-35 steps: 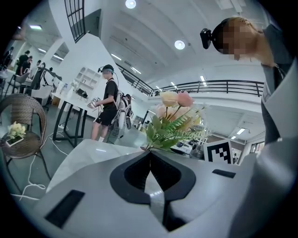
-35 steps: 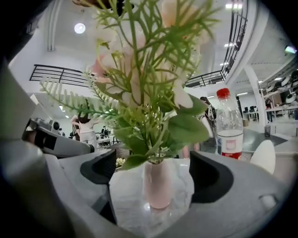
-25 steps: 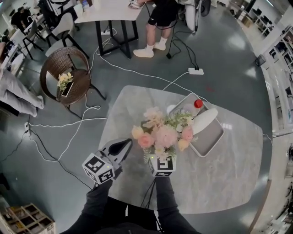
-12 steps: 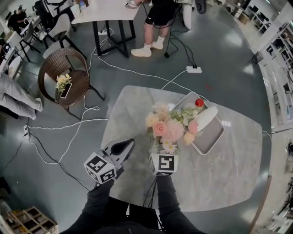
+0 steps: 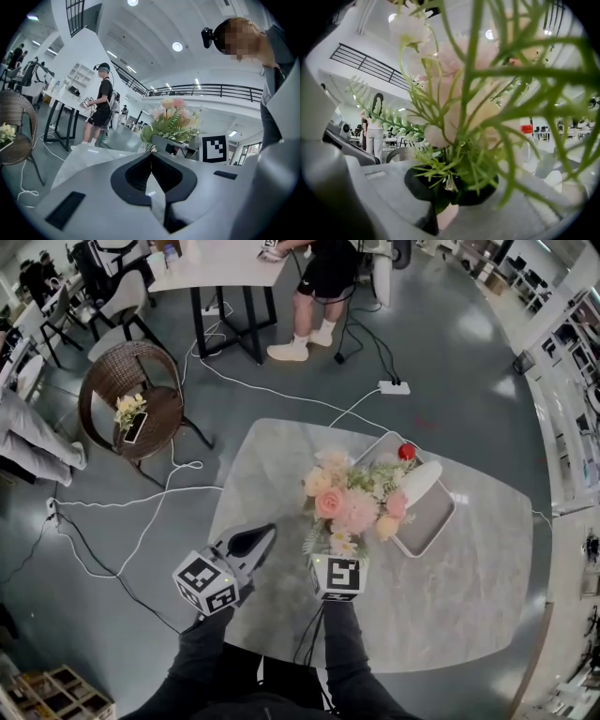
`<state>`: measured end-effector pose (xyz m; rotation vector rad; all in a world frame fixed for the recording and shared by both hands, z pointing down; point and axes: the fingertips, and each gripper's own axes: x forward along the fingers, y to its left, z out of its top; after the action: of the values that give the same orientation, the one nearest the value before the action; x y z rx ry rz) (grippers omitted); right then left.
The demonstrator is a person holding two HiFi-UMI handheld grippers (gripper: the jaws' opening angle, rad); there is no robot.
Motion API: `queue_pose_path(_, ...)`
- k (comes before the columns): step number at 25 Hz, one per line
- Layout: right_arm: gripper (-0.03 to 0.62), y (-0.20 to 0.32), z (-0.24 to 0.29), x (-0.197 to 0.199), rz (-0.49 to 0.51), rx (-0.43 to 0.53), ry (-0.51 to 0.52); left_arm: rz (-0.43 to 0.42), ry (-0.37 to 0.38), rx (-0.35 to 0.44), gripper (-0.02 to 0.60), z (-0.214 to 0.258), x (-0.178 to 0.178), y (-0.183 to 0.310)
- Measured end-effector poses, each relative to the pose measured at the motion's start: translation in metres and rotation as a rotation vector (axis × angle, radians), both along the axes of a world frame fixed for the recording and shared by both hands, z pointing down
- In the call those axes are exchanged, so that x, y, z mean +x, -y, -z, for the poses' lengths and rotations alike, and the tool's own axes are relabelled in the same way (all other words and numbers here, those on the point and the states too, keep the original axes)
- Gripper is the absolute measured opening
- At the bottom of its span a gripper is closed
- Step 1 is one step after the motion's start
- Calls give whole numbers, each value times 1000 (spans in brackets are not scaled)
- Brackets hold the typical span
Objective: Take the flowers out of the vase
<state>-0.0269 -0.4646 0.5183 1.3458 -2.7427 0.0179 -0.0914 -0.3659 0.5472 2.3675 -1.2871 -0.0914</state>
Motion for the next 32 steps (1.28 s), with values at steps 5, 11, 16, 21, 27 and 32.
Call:
queue_pose_path(5,51,0,23,3,2,4,26,-8,0,17,2,13,5,2)
queue_pose_path(11,46,-5,61,3,11,17,46,-37,8,71,2,46,12,8)
queue_pose_path(16,46,-16,94,9,5,21,29,-78,25,122,2,77,20,6)
queue_pose_path(21,46,-26,130,19,-6,22,40,-114,29,173,2,111,32,4)
queue_pose_path(27,46,-44,164,41,-37,41,52,-175,16,224,2,137,53,-2)
queue_pose_path(32,46,-57,176,73,-100,53,17,-249,9,256,2,152,84,-4)
